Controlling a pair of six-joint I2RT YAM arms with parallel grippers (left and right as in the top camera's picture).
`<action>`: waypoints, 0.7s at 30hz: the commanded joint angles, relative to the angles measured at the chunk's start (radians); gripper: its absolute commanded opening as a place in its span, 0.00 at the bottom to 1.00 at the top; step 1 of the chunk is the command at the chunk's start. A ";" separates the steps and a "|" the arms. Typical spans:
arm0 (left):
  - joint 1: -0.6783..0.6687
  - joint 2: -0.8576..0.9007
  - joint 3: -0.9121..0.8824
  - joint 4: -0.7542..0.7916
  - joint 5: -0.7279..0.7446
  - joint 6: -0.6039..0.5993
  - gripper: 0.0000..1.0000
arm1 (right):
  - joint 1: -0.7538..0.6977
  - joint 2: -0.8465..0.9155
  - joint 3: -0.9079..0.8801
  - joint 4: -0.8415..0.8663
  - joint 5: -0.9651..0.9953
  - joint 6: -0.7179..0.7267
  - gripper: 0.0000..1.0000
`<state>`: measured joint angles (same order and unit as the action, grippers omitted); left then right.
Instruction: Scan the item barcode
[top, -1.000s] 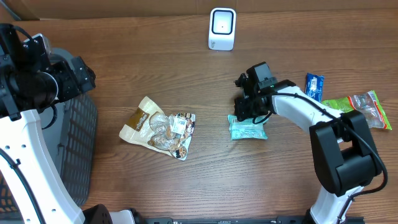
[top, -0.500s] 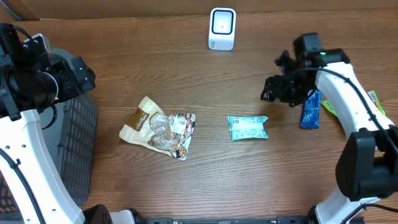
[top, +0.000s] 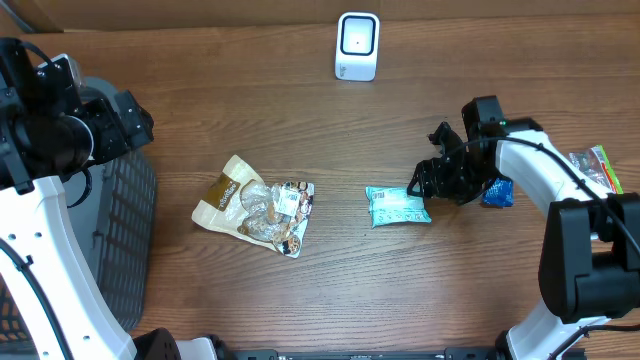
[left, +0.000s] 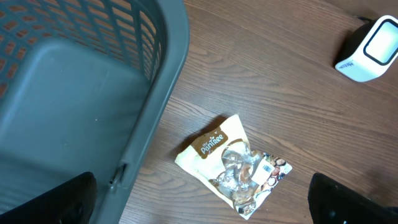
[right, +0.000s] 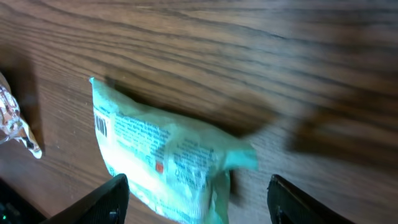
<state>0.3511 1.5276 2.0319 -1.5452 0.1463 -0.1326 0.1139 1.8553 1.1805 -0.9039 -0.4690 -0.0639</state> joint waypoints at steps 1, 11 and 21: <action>-0.005 -0.011 0.017 0.002 0.008 -0.018 1.00 | 0.004 -0.005 -0.058 0.072 -0.080 -0.011 0.71; -0.005 -0.011 0.017 0.002 0.008 -0.018 1.00 | 0.005 -0.003 -0.190 0.273 -0.088 0.074 0.41; -0.005 -0.011 0.017 0.002 0.008 -0.018 1.00 | 0.013 -0.002 -0.280 0.333 -0.130 0.117 0.38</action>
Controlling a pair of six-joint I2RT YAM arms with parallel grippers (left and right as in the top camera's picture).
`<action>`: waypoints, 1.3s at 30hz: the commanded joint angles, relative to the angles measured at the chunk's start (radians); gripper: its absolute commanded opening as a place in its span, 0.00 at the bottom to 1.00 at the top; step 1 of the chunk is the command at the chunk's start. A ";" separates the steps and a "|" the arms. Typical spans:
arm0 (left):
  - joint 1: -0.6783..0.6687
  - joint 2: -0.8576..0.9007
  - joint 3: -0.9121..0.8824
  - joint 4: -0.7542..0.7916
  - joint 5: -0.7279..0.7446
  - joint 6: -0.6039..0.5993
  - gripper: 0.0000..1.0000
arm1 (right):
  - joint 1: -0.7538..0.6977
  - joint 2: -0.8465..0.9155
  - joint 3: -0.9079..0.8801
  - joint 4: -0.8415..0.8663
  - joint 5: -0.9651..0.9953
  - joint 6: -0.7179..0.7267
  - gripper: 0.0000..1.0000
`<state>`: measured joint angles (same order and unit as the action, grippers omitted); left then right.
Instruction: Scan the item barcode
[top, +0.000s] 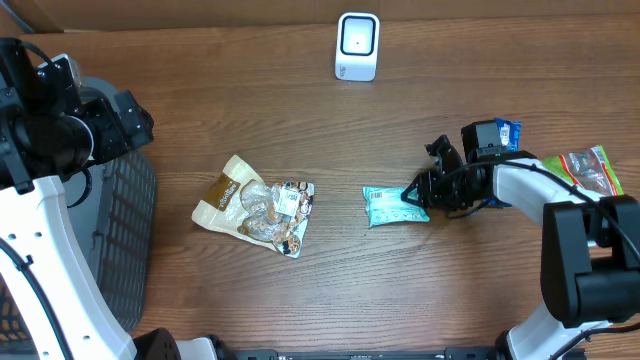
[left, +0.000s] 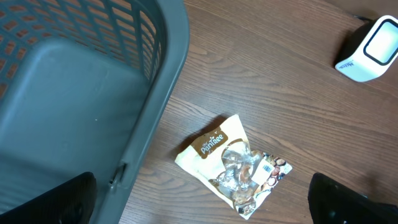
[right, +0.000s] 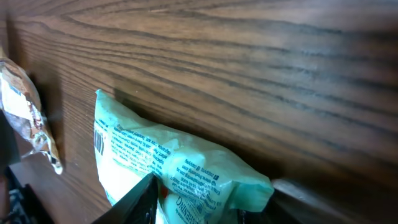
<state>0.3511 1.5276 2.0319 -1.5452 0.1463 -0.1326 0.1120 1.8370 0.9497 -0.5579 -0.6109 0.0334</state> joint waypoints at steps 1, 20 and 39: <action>-0.005 -0.011 0.017 0.002 0.008 -0.018 1.00 | 0.015 0.017 -0.049 -0.018 -0.008 0.019 0.33; -0.005 -0.011 0.017 0.002 0.008 -0.018 0.99 | 0.014 -0.106 0.219 -0.092 -0.467 0.076 0.04; -0.005 -0.011 0.017 0.002 0.008 -0.018 1.00 | 0.074 -0.323 0.363 -0.038 0.027 0.132 0.04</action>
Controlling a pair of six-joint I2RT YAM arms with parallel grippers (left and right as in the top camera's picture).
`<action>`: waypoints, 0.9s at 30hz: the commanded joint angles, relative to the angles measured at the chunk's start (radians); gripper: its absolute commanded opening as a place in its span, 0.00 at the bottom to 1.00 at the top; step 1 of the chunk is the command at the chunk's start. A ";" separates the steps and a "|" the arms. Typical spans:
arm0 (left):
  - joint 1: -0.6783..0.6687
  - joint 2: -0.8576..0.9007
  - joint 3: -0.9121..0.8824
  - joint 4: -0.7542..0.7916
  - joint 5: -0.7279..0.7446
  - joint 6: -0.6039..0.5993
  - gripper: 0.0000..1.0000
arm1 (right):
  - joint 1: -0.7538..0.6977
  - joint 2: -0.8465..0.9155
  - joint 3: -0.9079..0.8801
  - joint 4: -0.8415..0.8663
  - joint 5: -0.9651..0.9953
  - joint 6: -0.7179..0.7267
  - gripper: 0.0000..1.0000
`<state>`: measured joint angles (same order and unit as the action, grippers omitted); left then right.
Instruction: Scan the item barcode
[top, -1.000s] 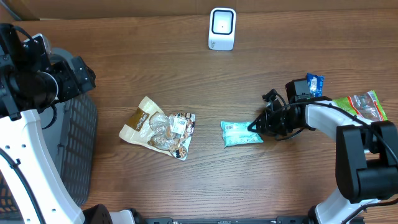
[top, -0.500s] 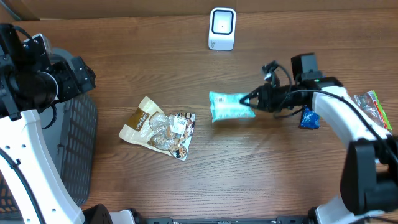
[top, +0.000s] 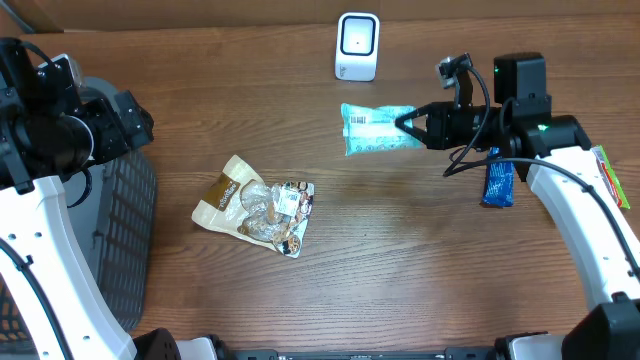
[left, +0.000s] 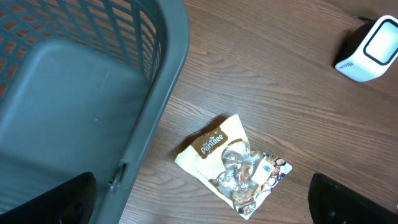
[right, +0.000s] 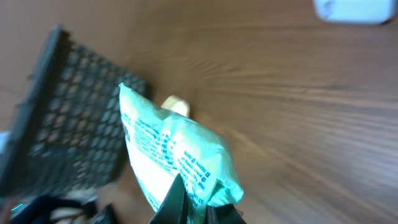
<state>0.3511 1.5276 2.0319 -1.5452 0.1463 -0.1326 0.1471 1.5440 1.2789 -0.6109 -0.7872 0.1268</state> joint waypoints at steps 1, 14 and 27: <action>-0.005 -0.011 0.017 0.002 0.008 -0.018 1.00 | 0.058 -0.029 0.034 0.020 0.287 0.039 0.04; -0.005 -0.011 0.017 0.002 0.008 -0.018 0.99 | 0.319 0.133 0.033 0.472 1.173 -0.377 0.04; -0.005 -0.011 0.017 0.002 0.008 -0.018 1.00 | 0.283 0.477 0.033 1.233 1.173 -0.981 0.04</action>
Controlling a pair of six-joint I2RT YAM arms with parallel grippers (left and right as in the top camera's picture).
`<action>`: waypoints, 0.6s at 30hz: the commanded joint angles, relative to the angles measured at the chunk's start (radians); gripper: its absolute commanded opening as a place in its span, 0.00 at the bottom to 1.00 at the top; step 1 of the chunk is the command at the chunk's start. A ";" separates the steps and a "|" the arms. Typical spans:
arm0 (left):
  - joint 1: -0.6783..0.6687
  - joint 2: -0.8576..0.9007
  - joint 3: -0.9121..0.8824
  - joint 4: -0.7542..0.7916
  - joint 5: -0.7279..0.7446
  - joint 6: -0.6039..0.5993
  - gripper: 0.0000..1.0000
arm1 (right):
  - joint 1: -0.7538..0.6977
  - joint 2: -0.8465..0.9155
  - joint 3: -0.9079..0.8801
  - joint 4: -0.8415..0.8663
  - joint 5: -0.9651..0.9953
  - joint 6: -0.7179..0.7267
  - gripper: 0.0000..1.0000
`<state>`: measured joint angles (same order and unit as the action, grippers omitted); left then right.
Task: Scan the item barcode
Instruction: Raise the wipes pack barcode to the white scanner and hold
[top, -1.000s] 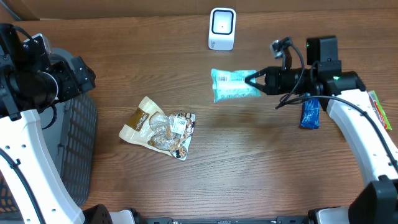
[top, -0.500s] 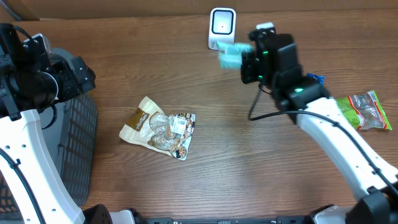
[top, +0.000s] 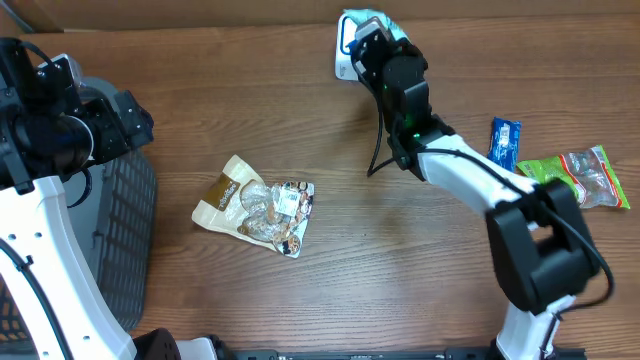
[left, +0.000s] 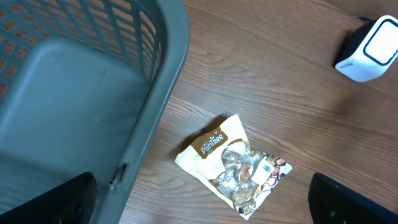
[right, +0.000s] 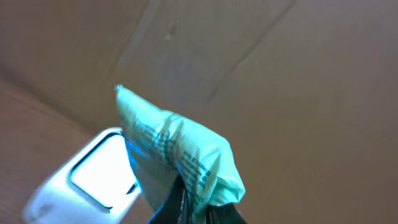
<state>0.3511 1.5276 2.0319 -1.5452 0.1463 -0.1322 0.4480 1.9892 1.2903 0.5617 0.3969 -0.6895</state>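
My right gripper is shut on a teal snack packet and holds it up right in front of the white barcode scanner at the table's back edge. From overhead the teal packet and right gripper cover most of the scanner. The packet's printed side shows in the right wrist view; its barcode is not visible. My left gripper hangs open over the basket's edge at the left, holding nothing.
A dark grey mesh basket stands at the left. A brown and clear snack bag lies mid-table. A blue packet and a green and clear packet lie at the right. A cardboard wall rises behind the scanner.
My right gripper has moved with the teal packet from the air right of the scanner to directly in front of it, now pointing toward the back wall. The left arm has not moved.
My right gripper was open beside the teal packet lying on the table at the right. Then its fingers were around the packet's end. Then it held the packet lifted near the scanner, and now against the scanner's face.
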 joint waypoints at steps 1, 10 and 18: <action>-0.005 -0.011 0.017 0.002 0.008 -0.018 1.00 | -0.025 0.060 0.022 0.096 -0.041 -0.212 0.04; -0.005 -0.011 0.017 0.002 0.008 -0.018 0.99 | -0.077 0.224 0.029 0.404 -0.192 -0.332 0.04; -0.005 -0.011 0.017 0.002 0.008 -0.018 0.99 | -0.085 0.248 0.047 0.373 -0.304 -0.452 0.04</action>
<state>0.3511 1.5276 2.0319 -1.5448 0.1463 -0.1326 0.3672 2.2368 1.2942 0.9226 0.1604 -1.0794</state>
